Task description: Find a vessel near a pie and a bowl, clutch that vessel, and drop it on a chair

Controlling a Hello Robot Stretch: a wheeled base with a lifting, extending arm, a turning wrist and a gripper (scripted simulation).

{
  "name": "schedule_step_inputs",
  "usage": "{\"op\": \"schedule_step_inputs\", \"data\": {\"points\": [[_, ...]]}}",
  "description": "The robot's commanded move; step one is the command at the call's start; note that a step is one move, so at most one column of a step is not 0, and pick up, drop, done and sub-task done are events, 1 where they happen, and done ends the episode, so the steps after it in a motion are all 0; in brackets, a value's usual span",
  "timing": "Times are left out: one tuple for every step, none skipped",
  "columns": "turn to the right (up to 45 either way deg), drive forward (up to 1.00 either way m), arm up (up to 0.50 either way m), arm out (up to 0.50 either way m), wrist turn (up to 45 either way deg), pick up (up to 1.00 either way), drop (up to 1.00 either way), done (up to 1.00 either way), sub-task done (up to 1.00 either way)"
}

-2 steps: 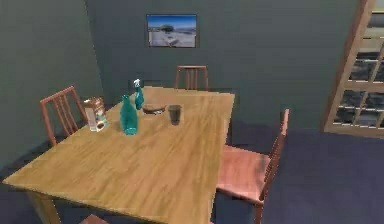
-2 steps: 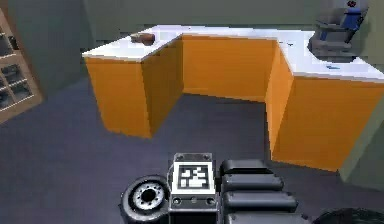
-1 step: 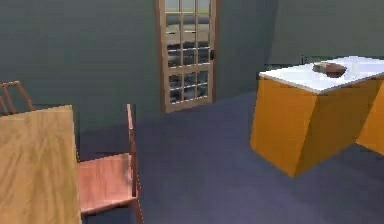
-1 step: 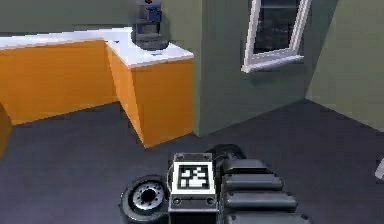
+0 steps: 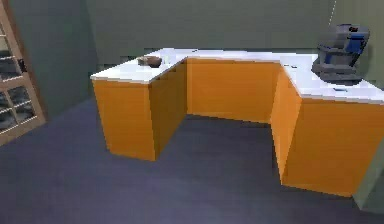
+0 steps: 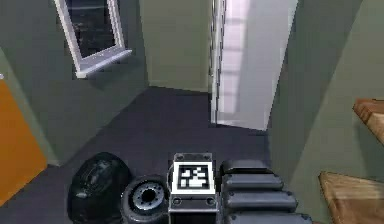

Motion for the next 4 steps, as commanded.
{"op": "schedule_step_inputs", "data": {"points": [[42.0, 0.00, 0.00, 0.00, 0.0, 0.00, 0.00, 0.00, 0.00], [0.0, 0.15, 0.00, 0.00, 0.0, 0.00, 0.00, 0.00, 0.00], [-45.0, 0.00, 0.00, 0.00, 0.0, 0.00, 0.00, 0.00, 0.00], [-27.0, 0.00, 0.00, 0.00, 0.0, 0.00, 0.00, 0.00, 0.00]]}}
